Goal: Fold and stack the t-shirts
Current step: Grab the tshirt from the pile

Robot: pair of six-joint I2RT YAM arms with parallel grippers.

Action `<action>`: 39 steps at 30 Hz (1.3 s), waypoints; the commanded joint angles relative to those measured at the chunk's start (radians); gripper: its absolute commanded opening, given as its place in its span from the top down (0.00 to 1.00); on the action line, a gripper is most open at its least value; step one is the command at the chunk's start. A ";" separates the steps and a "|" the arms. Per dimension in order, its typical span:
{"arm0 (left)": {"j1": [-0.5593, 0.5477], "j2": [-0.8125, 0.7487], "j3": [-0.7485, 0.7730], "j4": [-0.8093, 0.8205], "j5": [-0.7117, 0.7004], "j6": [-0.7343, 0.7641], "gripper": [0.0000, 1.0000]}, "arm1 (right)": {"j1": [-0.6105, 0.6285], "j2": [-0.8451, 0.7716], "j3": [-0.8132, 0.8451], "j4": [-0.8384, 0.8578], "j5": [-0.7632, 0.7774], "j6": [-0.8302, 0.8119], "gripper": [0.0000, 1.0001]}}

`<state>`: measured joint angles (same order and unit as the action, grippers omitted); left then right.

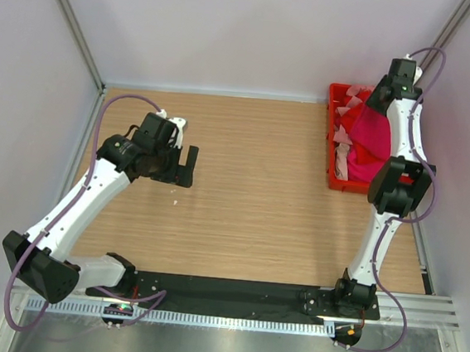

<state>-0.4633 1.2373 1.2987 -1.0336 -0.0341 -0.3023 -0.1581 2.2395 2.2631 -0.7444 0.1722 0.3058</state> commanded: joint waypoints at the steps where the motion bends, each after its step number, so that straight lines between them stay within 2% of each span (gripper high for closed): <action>1: 0.005 -0.010 0.011 0.010 -0.004 0.017 0.00 | 0.000 0.014 0.038 0.030 -0.008 -0.002 0.52; 8: 0.005 -0.013 0.016 0.007 -0.010 0.017 0.00 | 0.000 0.042 0.033 0.025 0.004 -0.020 0.54; 9: 0.006 -0.012 0.019 0.009 -0.009 0.017 0.00 | 0.000 0.042 0.035 0.022 0.003 -0.025 0.65; 11: 0.008 -0.013 0.022 0.009 -0.010 0.014 0.00 | 0.000 0.037 0.046 0.017 0.013 -0.027 0.79; 15: 0.008 -0.013 0.030 0.006 -0.009 0.015 0.00 | 0.000 0.002 0.047 0.011 0.039 -0.030 0.99; 22: 0.006 -0.016 0.028 0.014 0.013 0.014 0.00 | 0.000 -0.107 0.067 -0.015 0.141 -0.013 0.99; 24: 0.006 -0.021 0.022 0.018 0.022 0.011 0.00 | 0.000 -0.150 0.123 -0.023 0.148 0.004 0.99; 27: 0.008 -0.032 0.013 0.014 0.028 0.000 0.00 | 0.000 -0.237 0.202 0.006 0.096 0.048 0.99; 31: 0.003 -0.064 -0.025 0.035 0.068 -0.020 0.00 | 0.012 -0.415 0.150 0.183 -0.076 0.165 0.99; 32: 0.005 -0.068 -0.041 0.040 0.074 -0.023 0.00 | 0.029 -0.452 0.132 0.276 -0.127 0.180 0.99; 35: 0.002 -0.082 -0.056 0.055 0.074 -0.031 0.00 | 0.103 -0.538 0.127 0.373 -0.209 0.204 0.99; 36: 0.002 -0.087 -0.056 0.056 0.069 -0.032 0.00 | 0.189 -0.549 0.157 0.379 -0.204 0.196 0.99; 39: 0.002 -0.102 -0.065 0.064 0.045 -0.046 0.00 | 0.314 -0.586 0.161 0.421 -0.243 0.266 0.99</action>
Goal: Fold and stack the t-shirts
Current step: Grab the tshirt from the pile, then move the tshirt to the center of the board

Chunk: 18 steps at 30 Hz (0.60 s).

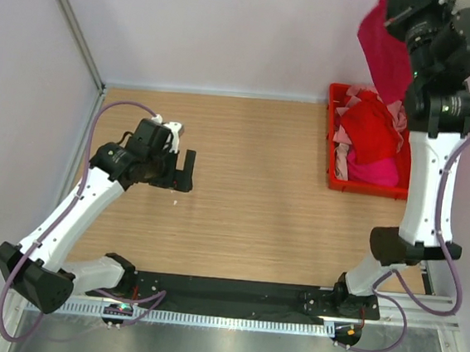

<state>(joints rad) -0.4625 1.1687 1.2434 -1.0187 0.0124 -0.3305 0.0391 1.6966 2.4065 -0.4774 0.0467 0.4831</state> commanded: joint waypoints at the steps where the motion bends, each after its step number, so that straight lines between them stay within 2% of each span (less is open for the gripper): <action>1: -0.001 -0.038 -0.013 0.052 -0.005 -0.019 0.00 | 0.149 -0.054 0.010 0.167 -0.131 0.133 0.99; 5: -0.001 -0.058 -0.022 0.052 -0.055 -0.033 0.00 | 0.231 -0.084 -0.059 0.129 -0.162 0.157 0.99; 8: -0.001 -0.083 -0.024 0.039 -0.086 -0.047 0.00 | 0.234 -0.156 -0.219 0.064 -0.165 0.213 0.99; 10: -0.001 -0.107 -0.021 0.031 -0.152 -0.059 0.00 | 0.235 -0.213 -0.433 0.045 -0.177 0.248 0.99; 11: 0.001 -0.118 -0.019 0.026 -0.175 -0.062 0.00 | 0.235 -0.238 -0.514 0.013 -0.179 0.268 0.95; 12: -0.001 -0.127 -0.018 0.019 -0.221 -0.062 0.00 | 0.235 -0.282 -0.656 -0.019 -0.179 0.305 0.86; 13: 0.001 -0.138 -0.015 0.013 -0.236 -0.065 0.00 | 0.239 -0.294 -0.723 -0.059 -0.179 0.317 0.77; 15: 0.001 -0.144 -0.015 0.011 -0.239 -0.065 0.00 | 0.239 -0.316 -0.904 -0.145 -0.234 0.333 0.67; 16: 0.001 -0.139 -0.016 0.012 -0.224 -0.065 0.00 | 0.240 -0.311 -0.953 -0.159 -0.310 0.328 0.60; 18: 0.001 -0.130 -0.024 0.037 -0.186 -0.064 0.00 | 0.242 -0.270 -1.027 -0.232 -0.349 0.277 0.44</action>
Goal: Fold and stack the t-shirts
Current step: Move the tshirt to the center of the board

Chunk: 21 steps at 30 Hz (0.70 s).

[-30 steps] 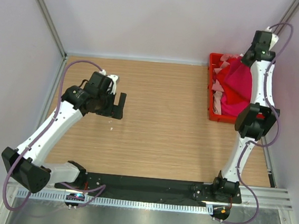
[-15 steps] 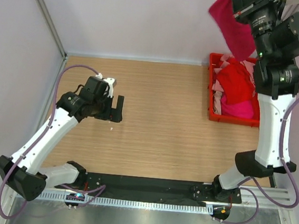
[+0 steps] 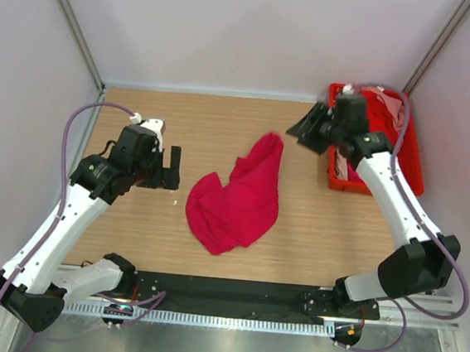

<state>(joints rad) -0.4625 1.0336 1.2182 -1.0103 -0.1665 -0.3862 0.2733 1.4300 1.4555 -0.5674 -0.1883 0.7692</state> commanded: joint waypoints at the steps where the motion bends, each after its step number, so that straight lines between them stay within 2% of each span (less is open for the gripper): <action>1: 0.001 0.009 -0.002 0.039 0.048 -0.006 0.00 | 0.007 0.013 -0.078 -0.179 -0.111 -0.048 0.40; 4: -0.001 0.039 -0.011 0.091 0.151 -0.006 0.00 | 0.007 0.114 0.000 -0.349 -0.028 -0.178 0.38; 7: -0.001 0.091 -0.011 0.127 0.240 -0.014 0.01 | 0.009 0.228 0.094 -0.371 -0.022 -0.240 0.39; 9: 0.001 0.146 -0.006 0.136 0.262 -0.026 0.02 | 0.007 0.276 0.138 -0.342 -0.048 -0.249 0.44; 10: 0.001 0.169 -0.003 0.137 0.271 -0.028 0.02 | 0.007 0.308 0.158 -0.319 -0.049 -0.252 0.52; 12: 0.001 0.249 0.003 0.130 0.286 -0.034 0.03 | 0.009 0.400 0.232 -0.304 -0.045 -0.260 0.60; 15: 0.005 0.337 0.014 0.130 0.304 -0.020 0.07 | 0.010 0.518 0.331 -0.267 -0.036 -0.280 0.62; 16: 0.010 0.356 0.012 0.137 0.303 -0.004 0.09 | 0.010 0.546 0.353 -0.241 -0.033 -0.287 0.61; 18: 0.027 0.397 0.006 0.169 0.269 0.003 0.11 | 0.012 0.643 0.440 -0.238 -0.016 -0.315 0.53; 21: 0.062 0.445 0.004 0.212 0.295 0.000 0.11 | 0.010 0.791 0.578 -0.270 -0.010 -0.337 0.44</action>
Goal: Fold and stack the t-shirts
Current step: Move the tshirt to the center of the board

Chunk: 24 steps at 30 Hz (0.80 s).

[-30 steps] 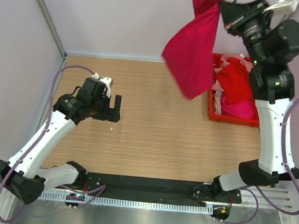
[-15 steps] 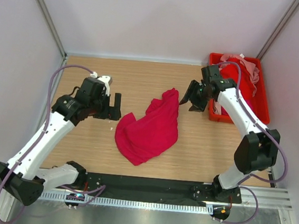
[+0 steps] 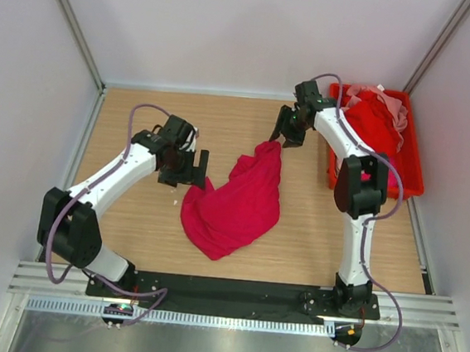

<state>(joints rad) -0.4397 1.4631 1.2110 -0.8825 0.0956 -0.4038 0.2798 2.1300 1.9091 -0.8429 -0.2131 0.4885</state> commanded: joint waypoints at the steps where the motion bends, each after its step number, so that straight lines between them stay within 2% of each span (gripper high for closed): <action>1: 0.047 0.051 0.012 0.099 0.042 0.013 0.10 | 0.007 0.117 0.155 -0.005 0.015 -0.059 0.42; 4: 0.055 0.147 0.041 0.116 0.058 0.019 0.10 | 0.004 0.194 0.231 -0.018 0.021 -0.054 0.36; 7: 0.055 0.213 0.073 0.135 0.032 0.033 0.10 | 0.006 0.212 0.235 0.004 0.034 -0.065 0.30; 12: 0.053 0.365 0.156 0.139 -0.010 0.051 0.11 | 0.007 0.240 0.263 -0.015 0.060 -0.106 0.28; 18: 0.055 0.494 0.240 0.125 -0.008 0.013 0.20 | 0.007 0.263 0.246 -0.001 0.070 -0.117 0.37; 24: 0.053 0.529 0.214 0.128 0.001 -0.004 0.28 | 0.006 0.288 0.254 0.027 0.060 -0.111 0.44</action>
<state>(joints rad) -0.3859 1.9877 1.4235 -0.7685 0.0902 -0.3923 0.2798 2.4069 2.1246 -0.8490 -0.1593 0.3893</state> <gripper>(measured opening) 0.734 0.575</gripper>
